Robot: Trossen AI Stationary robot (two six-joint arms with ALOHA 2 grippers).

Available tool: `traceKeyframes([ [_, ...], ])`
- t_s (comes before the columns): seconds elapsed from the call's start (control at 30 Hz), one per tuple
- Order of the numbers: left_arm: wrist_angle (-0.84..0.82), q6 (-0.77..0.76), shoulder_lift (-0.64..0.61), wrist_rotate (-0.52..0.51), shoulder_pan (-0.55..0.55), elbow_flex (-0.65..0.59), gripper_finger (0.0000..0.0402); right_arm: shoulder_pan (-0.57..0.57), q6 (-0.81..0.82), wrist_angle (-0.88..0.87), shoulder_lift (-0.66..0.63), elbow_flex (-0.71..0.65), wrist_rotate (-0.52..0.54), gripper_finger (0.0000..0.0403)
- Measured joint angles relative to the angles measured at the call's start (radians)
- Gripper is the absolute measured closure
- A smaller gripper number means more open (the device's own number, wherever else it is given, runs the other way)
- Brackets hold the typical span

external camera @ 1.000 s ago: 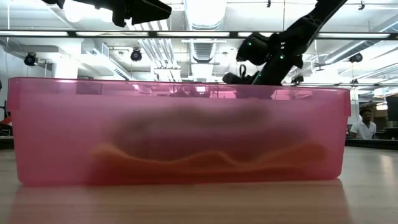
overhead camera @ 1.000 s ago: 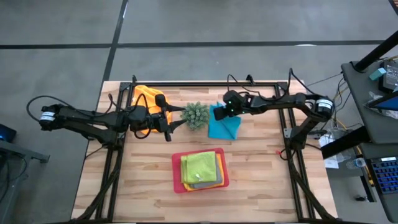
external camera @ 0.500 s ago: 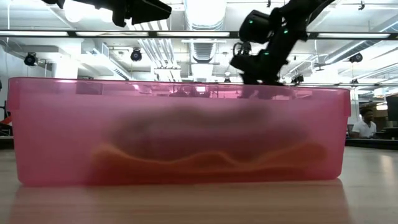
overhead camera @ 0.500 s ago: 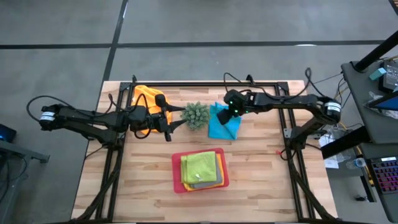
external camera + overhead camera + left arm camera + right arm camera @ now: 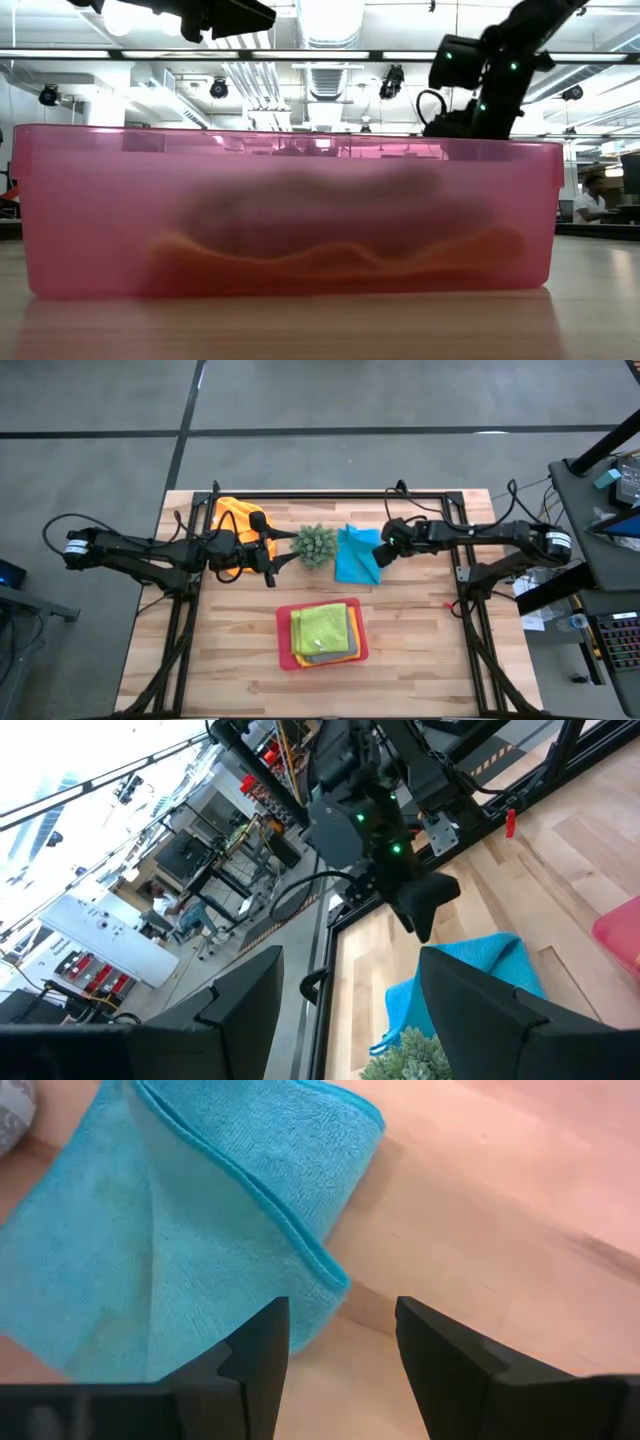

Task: Fold microfiber towels
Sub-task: Fold the blue microfiber cloth

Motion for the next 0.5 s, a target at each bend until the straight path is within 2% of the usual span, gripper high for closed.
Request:
traceKeyframes([
  [0.3, 0.006, 0.000, 0.000, 0.000, 0.000, 0.000, 0.0182, 0.000, -0.002, 0.253, 0.041, -0.127, -0.002, 0.0227],
  [0.5, 0.006, 0.000, 0.000, 0.000, 0.000, 0.000, 0.0182, 0.000, -0.032, 0.313, 0.072, -0.129, -0.018, 0.0239],
])
